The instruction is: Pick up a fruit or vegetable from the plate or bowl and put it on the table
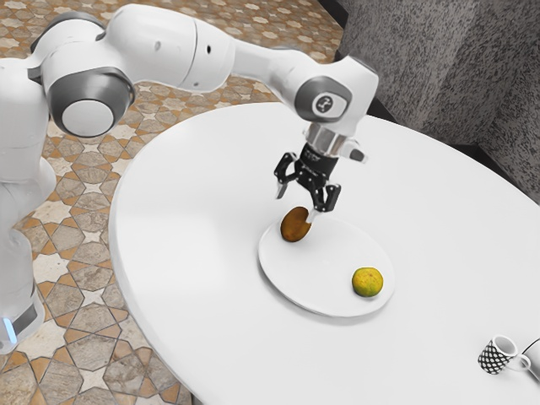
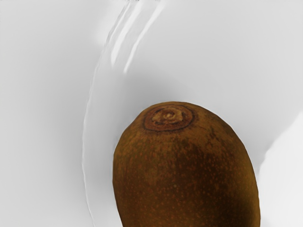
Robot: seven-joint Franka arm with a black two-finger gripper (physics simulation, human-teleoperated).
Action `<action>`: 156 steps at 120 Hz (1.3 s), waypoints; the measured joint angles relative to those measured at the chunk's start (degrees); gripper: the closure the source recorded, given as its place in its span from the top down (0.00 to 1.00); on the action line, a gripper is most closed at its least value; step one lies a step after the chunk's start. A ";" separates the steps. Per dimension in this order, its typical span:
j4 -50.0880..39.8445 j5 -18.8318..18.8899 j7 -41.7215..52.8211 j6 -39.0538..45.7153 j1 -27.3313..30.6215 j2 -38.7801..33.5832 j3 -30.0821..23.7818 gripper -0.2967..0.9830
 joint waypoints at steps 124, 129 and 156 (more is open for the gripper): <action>-4.80 -3.35 -1.99 8.78 -1.53 1.32 -0.03 0.77; -4.95 -3.38 -2.02 9.01 -1.41 1.32 -0.06 0.76; -4.95 -4.48 -2.17 9.60 -1.07 1.76 -0.09 0.50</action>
